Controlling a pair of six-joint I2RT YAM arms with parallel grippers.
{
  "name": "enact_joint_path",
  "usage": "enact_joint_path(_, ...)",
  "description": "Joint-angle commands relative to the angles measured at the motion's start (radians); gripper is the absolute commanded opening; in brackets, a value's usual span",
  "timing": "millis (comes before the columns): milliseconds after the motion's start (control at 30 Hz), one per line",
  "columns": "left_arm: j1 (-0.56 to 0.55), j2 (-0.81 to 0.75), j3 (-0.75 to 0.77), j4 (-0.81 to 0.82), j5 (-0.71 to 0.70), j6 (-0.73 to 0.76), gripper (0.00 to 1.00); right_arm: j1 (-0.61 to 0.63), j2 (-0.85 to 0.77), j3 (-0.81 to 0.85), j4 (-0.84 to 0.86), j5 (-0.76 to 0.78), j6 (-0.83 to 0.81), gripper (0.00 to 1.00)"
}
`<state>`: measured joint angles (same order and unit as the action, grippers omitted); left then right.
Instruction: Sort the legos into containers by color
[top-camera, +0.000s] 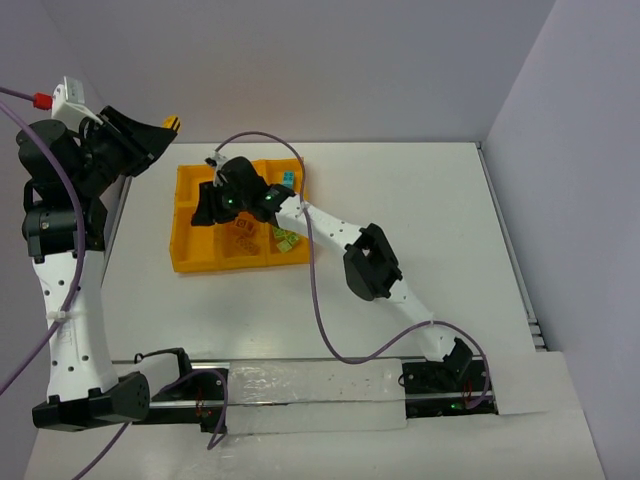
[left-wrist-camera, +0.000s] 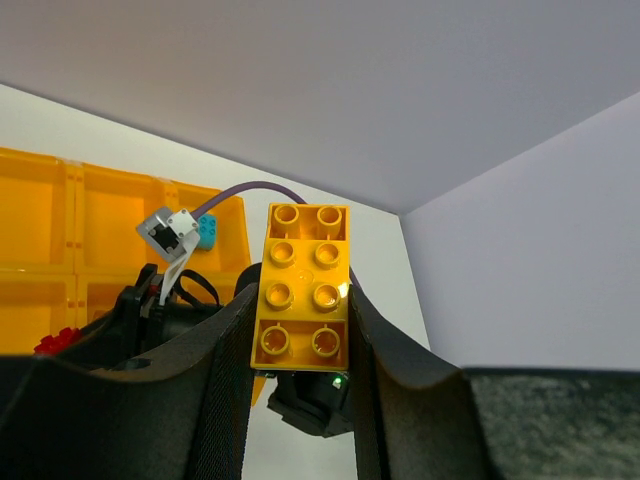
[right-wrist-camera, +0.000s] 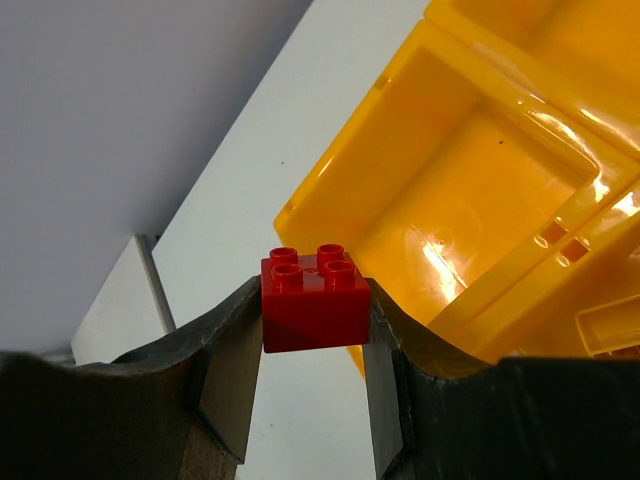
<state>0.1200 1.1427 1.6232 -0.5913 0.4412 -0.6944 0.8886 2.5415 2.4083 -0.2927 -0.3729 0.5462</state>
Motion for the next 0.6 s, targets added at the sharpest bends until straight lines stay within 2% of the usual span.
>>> enact_joint_path(0, 0.007, -0.017, -0.002, -0.013, 0.004, 0.019, 0.00, 0.012, 0.039, 0.079, 0.059, 0.018, 0.017, 0.03)
enact_joint_path(100, 0.006, -0.020, -0.010, -0.009, 0.007, 0.020, 0.00, 0.015, 0.063, 0.098, 0.077, 0.025, 0.030, 0.08)
enact_joint_path(133, 0.007, -0.020, -0.013, -0.012, 0.011, 0.021, 0.00, 0.017, 0.078, 0.108, 0.082, 0.026, 0.038, 0.14)
enact_joint_path(167, 0.006, -0.020, -0.013, -0.013, 0.010, 0.023, 0.00, 0.018, 0.085, 0.115, 0.090, 0.026, 0.040, 0.21)
enact_joint_path(200, 0.007, -0.021, -0.013, -0.015, 0.011, 0.024, 0.00, 0.016, 0.093, 0.126, 0.100, 0.028, 0.043, 0.38)
enact_joint_path(233, 0.006, -0.023, -0.013, -0.017, 0.010, 0.027, 0.00, 0.016, 0.099, 0.134, 0.105, 0.029, 0.044, 0.50)
enact_joint_path(333, 0.007, -0.026, -0.011, -0.028, 0.007, 0.038, 0.00, 0.018, 0.096, 0.132, 0.113, 0.034, 0.040, 0.67)
enact_joint_path(400, 0.007, -0.028, -0.017, -0.028, 0.005, 0.038, 0.00, 0.018, 0.076, 0.121, 0.122, 0.037, 0.036, 0.74)
enact_joint_path(567, 0.007, -0.030, -0.034, -0.016, 0.012, 0.030, 0.00, 0.017, 0.028, 0.118, 0.123, 0.036, 0.018, 0.76)
